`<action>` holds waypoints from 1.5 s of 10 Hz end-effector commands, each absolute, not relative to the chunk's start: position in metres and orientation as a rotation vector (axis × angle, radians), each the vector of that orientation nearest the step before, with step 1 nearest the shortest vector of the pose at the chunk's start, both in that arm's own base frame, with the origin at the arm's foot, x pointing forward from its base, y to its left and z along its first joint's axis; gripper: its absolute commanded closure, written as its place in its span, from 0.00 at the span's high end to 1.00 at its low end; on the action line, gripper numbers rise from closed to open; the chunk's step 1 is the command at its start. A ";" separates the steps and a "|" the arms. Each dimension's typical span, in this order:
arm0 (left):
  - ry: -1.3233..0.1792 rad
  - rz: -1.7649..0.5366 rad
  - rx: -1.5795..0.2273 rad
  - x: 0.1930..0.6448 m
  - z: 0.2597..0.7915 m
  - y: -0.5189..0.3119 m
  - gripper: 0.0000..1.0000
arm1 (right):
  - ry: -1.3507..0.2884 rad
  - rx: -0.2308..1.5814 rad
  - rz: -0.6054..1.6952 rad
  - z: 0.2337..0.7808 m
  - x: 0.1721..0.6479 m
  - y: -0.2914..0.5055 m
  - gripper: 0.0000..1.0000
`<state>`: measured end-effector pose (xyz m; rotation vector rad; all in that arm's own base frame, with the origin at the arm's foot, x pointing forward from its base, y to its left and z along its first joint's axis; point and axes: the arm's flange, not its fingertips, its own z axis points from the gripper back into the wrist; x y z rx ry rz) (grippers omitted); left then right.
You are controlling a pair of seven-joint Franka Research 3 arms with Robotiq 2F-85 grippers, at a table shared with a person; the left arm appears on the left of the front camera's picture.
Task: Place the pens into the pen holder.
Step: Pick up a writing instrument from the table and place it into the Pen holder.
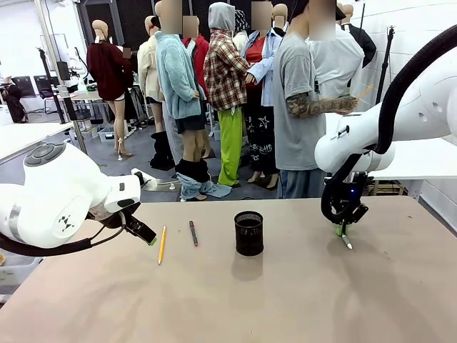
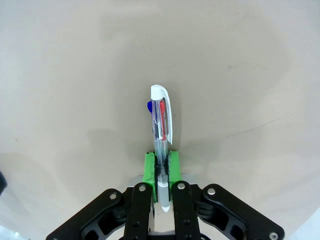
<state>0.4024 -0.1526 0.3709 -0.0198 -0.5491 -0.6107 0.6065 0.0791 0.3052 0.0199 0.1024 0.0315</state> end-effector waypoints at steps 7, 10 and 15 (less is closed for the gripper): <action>-0.551 -0.607 -0.021 0.403 0.372 -0.151 1.00 | -0.262 0.297 0.944 0.405 0.529 0.112 0.00; -0.551 -0.607 -0.021 0.403 0.372 -0.151 1.00 | -0.449 0.567 1.175 0.417 0.525 0.133 0.00; -0.551 -0.607 -0.021 0.403 0.372 -0.151 1.00 | -0.617 0.828 1.093 0.421 0.539 0.178 0.00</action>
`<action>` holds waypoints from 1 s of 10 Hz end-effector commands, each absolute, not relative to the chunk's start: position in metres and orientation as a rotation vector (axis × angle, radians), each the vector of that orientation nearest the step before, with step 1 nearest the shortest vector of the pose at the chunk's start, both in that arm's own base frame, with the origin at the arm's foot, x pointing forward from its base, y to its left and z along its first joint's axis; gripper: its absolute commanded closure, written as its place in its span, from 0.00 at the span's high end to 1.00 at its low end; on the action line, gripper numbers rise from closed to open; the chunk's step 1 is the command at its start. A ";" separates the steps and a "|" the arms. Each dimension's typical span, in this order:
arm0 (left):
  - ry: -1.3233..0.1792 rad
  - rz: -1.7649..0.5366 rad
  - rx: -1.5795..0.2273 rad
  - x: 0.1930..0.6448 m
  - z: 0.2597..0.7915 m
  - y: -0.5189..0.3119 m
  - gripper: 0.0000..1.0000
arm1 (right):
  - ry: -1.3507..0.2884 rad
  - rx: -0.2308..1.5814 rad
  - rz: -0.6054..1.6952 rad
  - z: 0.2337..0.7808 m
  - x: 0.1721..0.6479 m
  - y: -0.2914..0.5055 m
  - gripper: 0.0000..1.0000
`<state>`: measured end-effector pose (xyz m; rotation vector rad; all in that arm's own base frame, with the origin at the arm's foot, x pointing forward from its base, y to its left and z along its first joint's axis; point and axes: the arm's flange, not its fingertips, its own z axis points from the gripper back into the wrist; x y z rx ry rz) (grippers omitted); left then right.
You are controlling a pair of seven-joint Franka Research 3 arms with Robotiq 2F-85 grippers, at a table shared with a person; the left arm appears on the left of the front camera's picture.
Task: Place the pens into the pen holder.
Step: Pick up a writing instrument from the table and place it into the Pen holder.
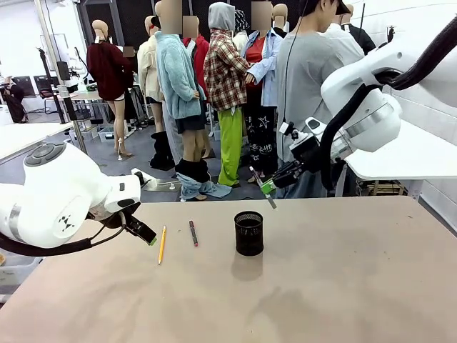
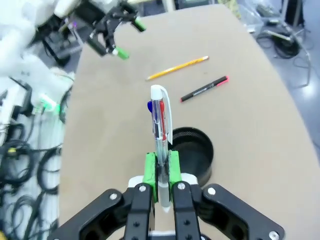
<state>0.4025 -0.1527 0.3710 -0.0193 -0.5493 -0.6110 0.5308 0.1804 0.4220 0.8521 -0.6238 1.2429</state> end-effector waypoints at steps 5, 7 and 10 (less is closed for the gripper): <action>-0.551 -0.607 -0.021 0.403 0.372 -0.151 1.00 | -0.696 0.929 1.357 0.419 0.542 0.205 0.00; -0.551 -0.607 -0.021 0.403 0.372 -0.151 1.00 | -0.674 0.968 1.388 0.420 0.555 0.221 0.00; -0.551 -0.607 -0.021 0.403 0.372 -0.151 1.00 | -0.603 1.012 1.392 0.408 0.578 0.242 0.00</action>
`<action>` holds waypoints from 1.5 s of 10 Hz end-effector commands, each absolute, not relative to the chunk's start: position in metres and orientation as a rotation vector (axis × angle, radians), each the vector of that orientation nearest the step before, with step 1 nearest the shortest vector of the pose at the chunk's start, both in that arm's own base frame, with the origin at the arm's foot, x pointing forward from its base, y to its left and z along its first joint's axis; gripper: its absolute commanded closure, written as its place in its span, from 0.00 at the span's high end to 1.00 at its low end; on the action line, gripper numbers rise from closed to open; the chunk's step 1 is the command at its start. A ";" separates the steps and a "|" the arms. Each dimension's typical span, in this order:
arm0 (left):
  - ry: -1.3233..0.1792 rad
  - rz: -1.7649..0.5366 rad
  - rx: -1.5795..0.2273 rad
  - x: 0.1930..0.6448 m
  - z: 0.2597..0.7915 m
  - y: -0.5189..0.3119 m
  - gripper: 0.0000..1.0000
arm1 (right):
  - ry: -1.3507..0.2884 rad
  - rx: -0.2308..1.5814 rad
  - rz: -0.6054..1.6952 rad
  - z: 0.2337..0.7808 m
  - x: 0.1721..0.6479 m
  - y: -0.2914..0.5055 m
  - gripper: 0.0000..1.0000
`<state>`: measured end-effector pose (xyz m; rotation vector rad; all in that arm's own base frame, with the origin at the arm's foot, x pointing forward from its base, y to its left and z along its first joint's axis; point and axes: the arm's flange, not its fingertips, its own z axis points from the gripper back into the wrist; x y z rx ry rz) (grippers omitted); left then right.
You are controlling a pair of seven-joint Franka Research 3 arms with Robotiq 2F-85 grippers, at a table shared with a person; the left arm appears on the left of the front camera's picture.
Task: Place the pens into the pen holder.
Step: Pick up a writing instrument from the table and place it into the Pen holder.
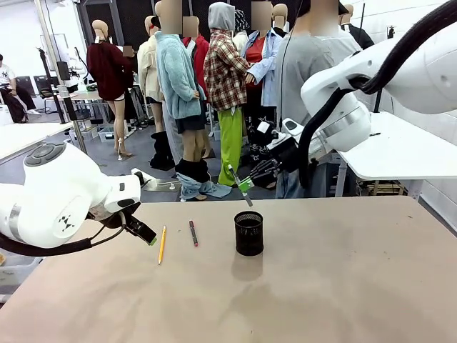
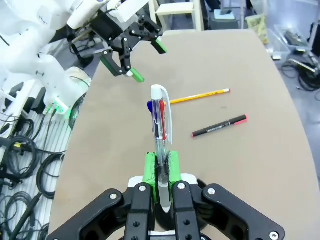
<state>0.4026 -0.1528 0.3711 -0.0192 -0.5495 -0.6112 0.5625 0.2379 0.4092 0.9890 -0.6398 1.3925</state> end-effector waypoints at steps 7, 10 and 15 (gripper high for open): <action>-0.551 -0.607 -0.021 0.403 0.372 -0.151 1.00 | -0.478 0.991 1.444 0.356 0.612 0.241 0.00; -0.551 -0.607 -0.021 0.403 0.372 -0.151 1.00 | -0.425 1.028 1.465 0.339 0.613 0.242 0.00; -0.551 -0.607 -0.021 0.403 0.372 -0.151 1.00 | -0.407 1.065 1.519 0.339 0.602 0.242 0.61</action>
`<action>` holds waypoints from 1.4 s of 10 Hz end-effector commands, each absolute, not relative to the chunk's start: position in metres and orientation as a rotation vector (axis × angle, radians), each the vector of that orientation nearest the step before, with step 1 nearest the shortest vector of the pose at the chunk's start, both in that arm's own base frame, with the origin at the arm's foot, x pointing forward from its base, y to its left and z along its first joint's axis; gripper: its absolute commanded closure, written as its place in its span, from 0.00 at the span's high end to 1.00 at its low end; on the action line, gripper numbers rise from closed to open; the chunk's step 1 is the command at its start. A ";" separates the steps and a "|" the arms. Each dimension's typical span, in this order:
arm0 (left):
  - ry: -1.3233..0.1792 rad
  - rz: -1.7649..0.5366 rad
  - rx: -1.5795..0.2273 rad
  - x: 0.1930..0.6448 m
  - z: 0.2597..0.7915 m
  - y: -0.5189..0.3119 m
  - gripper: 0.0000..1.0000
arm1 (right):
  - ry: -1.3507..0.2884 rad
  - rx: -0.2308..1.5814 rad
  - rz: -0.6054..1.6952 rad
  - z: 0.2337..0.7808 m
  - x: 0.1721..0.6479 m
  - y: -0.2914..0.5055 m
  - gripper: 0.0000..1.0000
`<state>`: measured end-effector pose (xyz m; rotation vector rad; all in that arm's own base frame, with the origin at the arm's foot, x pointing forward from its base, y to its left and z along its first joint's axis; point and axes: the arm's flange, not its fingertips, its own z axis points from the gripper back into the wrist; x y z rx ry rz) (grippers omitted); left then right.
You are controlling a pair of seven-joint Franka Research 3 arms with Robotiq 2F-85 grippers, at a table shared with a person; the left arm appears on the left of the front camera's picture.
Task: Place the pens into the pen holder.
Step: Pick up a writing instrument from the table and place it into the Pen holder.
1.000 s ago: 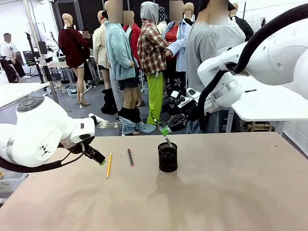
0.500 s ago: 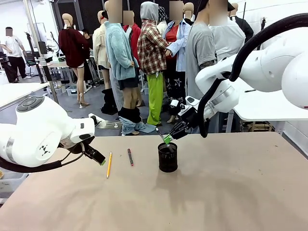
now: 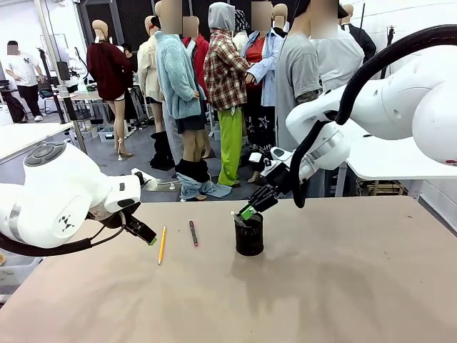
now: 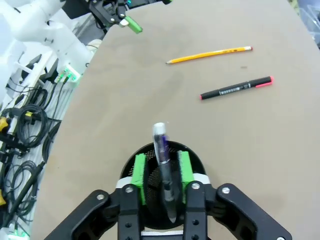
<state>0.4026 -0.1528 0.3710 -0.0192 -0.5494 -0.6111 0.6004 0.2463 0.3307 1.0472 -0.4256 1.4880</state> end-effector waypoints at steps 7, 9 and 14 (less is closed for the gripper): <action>-0.551 -0.607 -0.021 0.403 0.372 -0.151 1.00 | -0.465 0.686 0.936 0.407 0.558 0.110 0.61; -0.551 -0.607 -0.021 0.403 0.372 -0.151 1.00 | -0.447 0.659 0.764 0.414 0.545 0.082 0.61; -0.551 -0.607 -0.021 0.403 0.372 -0.151 1.00 | -0.179 0.534 0.353 0.429 0.539 0.041 0.61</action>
